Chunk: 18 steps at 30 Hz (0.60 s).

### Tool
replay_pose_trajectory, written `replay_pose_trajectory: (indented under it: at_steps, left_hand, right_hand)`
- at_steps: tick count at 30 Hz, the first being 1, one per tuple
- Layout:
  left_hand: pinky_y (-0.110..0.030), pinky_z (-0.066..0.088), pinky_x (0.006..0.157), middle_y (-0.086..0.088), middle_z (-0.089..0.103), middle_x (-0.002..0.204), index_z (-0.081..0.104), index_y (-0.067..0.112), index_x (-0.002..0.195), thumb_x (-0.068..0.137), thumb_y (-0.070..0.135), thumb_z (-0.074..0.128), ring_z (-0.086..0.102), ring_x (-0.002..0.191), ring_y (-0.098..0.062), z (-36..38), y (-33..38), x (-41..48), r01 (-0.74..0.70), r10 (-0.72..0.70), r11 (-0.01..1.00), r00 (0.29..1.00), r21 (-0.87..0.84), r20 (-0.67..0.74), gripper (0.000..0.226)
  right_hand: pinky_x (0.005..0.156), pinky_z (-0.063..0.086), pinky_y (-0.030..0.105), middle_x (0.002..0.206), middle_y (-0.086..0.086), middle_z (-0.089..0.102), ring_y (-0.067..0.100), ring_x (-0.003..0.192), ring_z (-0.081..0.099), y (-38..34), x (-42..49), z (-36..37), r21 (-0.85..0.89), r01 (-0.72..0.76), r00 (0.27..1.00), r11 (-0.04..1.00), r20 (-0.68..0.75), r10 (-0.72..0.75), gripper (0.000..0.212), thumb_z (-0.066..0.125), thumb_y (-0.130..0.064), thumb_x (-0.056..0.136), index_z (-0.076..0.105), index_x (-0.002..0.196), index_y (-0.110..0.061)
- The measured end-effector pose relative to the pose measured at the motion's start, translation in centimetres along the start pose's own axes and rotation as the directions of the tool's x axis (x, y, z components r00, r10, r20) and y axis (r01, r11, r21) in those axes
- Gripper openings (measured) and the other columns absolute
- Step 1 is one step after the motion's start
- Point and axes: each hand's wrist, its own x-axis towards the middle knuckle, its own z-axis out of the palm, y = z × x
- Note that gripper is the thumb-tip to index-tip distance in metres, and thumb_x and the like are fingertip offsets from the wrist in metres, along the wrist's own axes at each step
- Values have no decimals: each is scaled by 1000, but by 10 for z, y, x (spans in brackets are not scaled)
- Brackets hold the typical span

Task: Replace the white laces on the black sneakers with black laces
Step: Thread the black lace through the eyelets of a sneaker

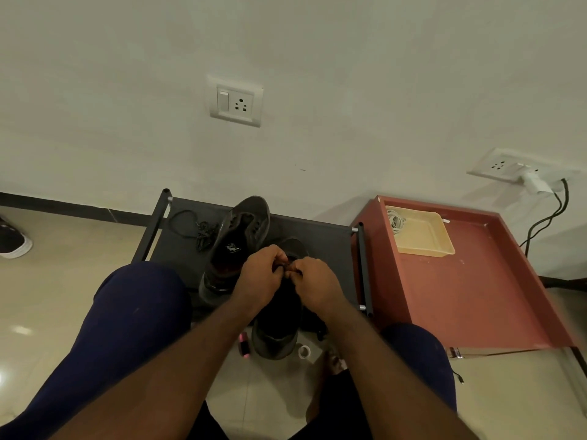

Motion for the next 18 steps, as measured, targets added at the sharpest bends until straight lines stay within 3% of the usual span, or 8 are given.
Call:
replay_pose_trajectory:
  at_steps: [2, 5, 7, 9, 12, 14, 15, 18]
  left_hand:
    - [-8, 43, 78, 5, 64, 99, 64, 14, 104, 90, 2, 60, 58, 89, -7, 0, -2, 2, -4, 4, 1000, 1000, 18, 31, 19]
    - [-25, 47, 93, 2, 62, 115, 61, 17, 122, 89, 8, 65, 58, 105, -11, -5, -3, 7, -35, 30, 998, 995, 48, 98, 35]
    - [-22, 42, 96, 2, 57, 122, 56, 20, 133, 85, 11, 72, 53, 111, -8, -10, -2, 10, -71, 63, 997, 985, 39, 163, 51]
    - [-20, 42, 93, 1, 55, 119, 55, 22, 135, 83, 13, 75, 52, 107, -8, -14, 0, 12, -69, 71, 997, 974, -18, 216, 57]
    - [-21, 50, 71, -11, 63, 97, 68, 19, 114, 88, 13, 71, 60, 77, -15, -20, 7, 15, 23, 15, 966, 989, -257, 144, 27]
    - [-21, 42, 51, -9, 56, 68, 70, 16, 97, 95, 19, 63, 47, 53, -13, -25, 15, 19, 199, -179, 804, 980, -561, 90, 8]
    - [-21, 39, 48, -4, 51, 60, 68, 15, 92, 98, 22, 59, 42, 51, -11, -31, 17, 22, 270, -283, 675, 954, -687, 96, 13]
    - [-21, 47, 53, 0, 62, 64, 62, 13, 91, 102, 29, 51, 56, 57, -12, -49, 17, 35, 264, -410, 374, 907, -889, 97, 22]
  right_hand:
    - [75, 53, 42, 82, 6, 65, 19, 76, 60, 0, 0, -7, 151, -4, 998, 989, 62, -5, 23, 56, -21, 100, 66, 82, -11]
    - [63, 48, 26, 77, 4, 65, 8, 66, 56, -1, -3, -17, 453, -92, 995, 887, 83, 60, 22, 57, -20, 102, 68, 91, -5]
    - [58, 42, 20, 70, -2, 61, 0, 56, 51, 0, -4, -19, 540, -136, 990, 830, 102, 96, 24, 54, -21, 103, 67, 89, -7]
    - [59, 43, 18, 71, -4, 62, -3, 57, 52, 1, -2, -16, 608, -170, 985, 776, 115, 126, 23, 53, -20, 103, 66, 89, -9]
    - [61, 46, 21, 73, -2, 64, 3, 63, 55, 4, 2, -10, 676, -186, 981, 713, 88, 172, 23, 58, -22, 101, 69, 89, -6]
    - [65, 50, 25, 79, 5, 69, 7, 69, 59, 7, 3, -7, 671, -178, 980, 719, 58, 189, 23, 61, -22, 100, 70, 92, -3]
    - [69, 52, 28, 84, 8, 71, 9, 73, 61, 7, 4, -5, 667, -169, 980, 725, 38, 193, 20, 61, -20, 99, 70, 93, -3]
    - [66, 49, 16, 81, -1, 70, 5, 71, 61, 13, 6, -6, 625, -118, 985, 771, -25, 171, 13, 63, -17, 98, 72, 94, -9]
